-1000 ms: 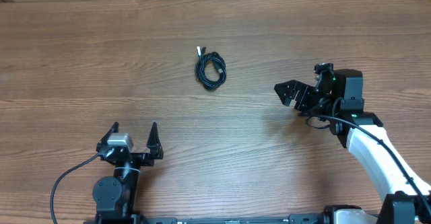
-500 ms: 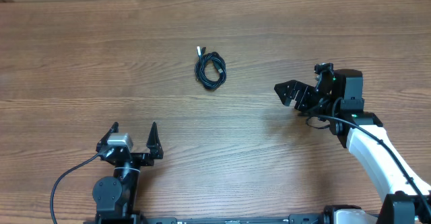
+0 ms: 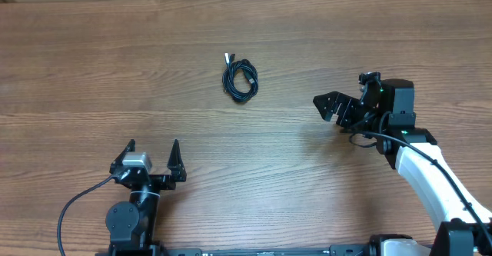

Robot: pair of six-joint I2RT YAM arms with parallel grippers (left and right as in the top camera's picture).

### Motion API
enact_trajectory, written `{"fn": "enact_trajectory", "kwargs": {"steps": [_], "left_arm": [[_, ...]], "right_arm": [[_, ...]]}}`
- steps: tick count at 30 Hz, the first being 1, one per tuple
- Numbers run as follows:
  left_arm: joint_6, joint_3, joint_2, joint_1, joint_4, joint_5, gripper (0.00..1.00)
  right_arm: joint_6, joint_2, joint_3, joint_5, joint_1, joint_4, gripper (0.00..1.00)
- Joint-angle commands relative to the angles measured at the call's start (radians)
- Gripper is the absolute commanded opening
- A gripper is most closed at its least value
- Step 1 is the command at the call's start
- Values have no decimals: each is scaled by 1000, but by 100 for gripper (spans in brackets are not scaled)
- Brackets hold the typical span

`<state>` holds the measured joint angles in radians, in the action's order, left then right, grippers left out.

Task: Untangle cables

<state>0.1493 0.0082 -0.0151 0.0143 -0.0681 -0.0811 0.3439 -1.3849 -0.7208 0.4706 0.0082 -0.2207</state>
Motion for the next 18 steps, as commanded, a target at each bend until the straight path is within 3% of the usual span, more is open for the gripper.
{"fn": "enact_trajectory", "kwargs": {"steps": [1, 18], "left_arm": [[-19, -3, 10, -3, -4, 11, 99], [-19, -3, 10, -3, -5, 11, 99]], "right_arm": [[4, -5, -23, -7, -3, 6, 100], [4, -5, -23, -7, -3, 6, 100]]}}
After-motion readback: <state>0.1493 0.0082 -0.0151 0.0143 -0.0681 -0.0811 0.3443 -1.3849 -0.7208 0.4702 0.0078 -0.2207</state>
